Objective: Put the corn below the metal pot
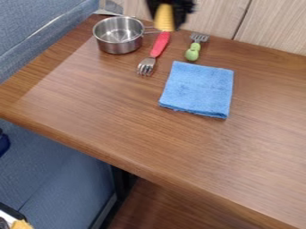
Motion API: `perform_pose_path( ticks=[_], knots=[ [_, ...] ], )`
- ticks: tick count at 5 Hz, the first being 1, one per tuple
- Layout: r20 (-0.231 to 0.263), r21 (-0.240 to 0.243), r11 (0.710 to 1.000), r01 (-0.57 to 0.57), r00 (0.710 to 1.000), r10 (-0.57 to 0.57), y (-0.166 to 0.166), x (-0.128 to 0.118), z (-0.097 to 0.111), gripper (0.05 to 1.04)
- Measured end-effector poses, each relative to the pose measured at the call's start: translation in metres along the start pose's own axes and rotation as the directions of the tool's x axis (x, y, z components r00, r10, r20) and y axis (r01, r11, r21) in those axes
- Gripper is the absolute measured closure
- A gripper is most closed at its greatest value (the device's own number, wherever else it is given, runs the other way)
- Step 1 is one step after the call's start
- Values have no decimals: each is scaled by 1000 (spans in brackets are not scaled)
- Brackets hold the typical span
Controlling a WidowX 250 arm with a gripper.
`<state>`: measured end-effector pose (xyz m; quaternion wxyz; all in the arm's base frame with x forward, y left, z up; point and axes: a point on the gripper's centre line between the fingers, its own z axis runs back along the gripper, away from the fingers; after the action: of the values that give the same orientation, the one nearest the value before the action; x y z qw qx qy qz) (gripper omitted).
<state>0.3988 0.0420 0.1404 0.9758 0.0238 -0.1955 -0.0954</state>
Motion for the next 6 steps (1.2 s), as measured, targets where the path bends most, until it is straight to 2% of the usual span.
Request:
perform_pose_path(
  ticks=[1,2,3,5,6],
  knots=[
    [-9,47,995,-92,996,93,26,-31,4,405],
    [-6,130,961,-243,969,246,68,-67,10,405],
    [0,180,927,-330,942,336,87,-79,4,405],
    [-95,263,888,-376,906,412,118,-92,-44,405],
    [-126,291,872,-394,888,443,121,-101,-66,405]
  ],
)
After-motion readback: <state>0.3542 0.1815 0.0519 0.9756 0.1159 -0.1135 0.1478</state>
